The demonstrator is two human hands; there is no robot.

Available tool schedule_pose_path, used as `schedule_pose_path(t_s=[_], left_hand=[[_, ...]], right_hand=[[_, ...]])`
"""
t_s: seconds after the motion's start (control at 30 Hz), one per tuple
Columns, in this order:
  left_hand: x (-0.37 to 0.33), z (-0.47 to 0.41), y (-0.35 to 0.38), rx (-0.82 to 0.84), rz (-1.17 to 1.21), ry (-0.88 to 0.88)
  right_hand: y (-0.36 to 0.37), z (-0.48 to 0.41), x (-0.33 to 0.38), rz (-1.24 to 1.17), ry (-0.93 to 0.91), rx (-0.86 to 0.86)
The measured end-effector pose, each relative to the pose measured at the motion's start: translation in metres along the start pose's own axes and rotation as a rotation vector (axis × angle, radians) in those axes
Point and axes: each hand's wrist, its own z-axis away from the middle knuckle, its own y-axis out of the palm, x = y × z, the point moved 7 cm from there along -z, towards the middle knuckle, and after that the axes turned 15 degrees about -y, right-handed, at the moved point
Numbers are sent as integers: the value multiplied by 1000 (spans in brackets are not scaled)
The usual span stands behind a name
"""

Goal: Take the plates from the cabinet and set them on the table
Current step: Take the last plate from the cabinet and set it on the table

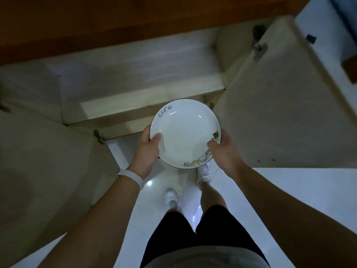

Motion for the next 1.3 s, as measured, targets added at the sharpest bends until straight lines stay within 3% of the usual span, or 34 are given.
schedule_pose_path(t_s=[0.33,0.6,0.87,1.3], left_hand=[[-40,120,30,42,-56,143],[-50,201,126,189,-138,192],[-6,286,278,348,-232,231],[134,463,551,705,-497,257]], right_hand=[[-78,104,78,-146,-123,-146],[-185,170,76,-161,-138,-307],[-332,266,13,-190,-114,-518],[-558,489,-124,-235,-41,-953]])
